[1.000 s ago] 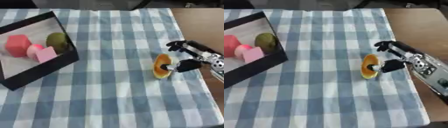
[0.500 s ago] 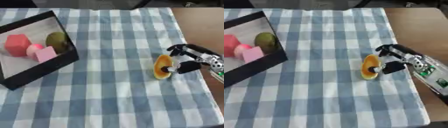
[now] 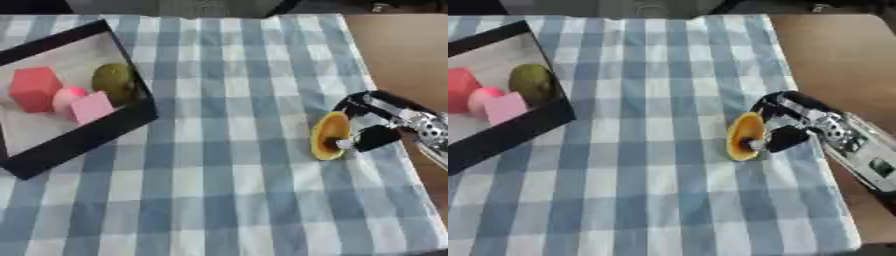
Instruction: Pick up objects on the table and place them in the box.
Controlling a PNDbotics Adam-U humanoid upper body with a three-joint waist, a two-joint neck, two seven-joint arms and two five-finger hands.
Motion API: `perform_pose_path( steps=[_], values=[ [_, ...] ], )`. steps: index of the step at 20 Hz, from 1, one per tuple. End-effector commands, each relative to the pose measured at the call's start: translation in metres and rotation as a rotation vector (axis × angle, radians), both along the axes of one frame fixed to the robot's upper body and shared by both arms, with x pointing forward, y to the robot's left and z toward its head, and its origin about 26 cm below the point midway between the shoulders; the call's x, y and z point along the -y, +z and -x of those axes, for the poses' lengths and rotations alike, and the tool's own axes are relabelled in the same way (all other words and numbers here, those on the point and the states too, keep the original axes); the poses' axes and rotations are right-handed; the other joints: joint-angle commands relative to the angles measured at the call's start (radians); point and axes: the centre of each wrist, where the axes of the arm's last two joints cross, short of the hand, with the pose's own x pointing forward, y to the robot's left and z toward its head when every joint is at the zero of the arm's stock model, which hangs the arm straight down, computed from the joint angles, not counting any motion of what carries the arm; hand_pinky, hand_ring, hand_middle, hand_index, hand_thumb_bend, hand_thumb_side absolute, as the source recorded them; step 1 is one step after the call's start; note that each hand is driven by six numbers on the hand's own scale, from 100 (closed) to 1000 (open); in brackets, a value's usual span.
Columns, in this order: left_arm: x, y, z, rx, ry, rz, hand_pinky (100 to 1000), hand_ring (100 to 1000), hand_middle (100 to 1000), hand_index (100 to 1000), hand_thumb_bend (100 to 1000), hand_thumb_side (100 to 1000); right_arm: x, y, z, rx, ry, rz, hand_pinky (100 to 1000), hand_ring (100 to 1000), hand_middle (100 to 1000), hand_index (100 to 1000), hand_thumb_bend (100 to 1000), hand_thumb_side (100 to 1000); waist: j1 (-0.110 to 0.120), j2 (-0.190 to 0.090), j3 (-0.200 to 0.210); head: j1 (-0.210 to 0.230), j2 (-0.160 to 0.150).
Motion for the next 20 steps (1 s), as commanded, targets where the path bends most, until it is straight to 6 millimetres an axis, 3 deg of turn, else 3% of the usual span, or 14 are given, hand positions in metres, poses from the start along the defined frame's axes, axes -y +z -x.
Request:
perform_pose_path(
  steps=[1, 10, 20],
  values=[
    [-0.001, 0.010, 0.001, 0.025, -0.001, -0.027, 865, 1000, 854, 847, 100, 792, 0.007, 0.004, -0.001, 0.013, -0.043, -0.003, 814, 671, 477, 671, 366, 100, 0.016, 0.004, 0.000, 0.000, -0.002],
    [-0.001, 0.010, 0.001, 0.024, 0.001, -0.028, 865, 1000, 855, 847, 100, 790, 0.006, 0.007, 0.001, 0.052, -0.088, -0.099, 799, 633, 441, 634, 185, 100, 0.017, 0.001, -0.003, 0.000, -0.002],
    [-0.002, 0.012, 0.002, 0.027, 0.007, -0.035, 864, 1000, 857, 847, 100, 787, -0.004, 0.032, 0.011, 0.157, -0.070, -0.119, 796, 641, 456, 652, 115, 100, 0.015, -0.003, -0.010, 0.007, -0.002]
  ],
)
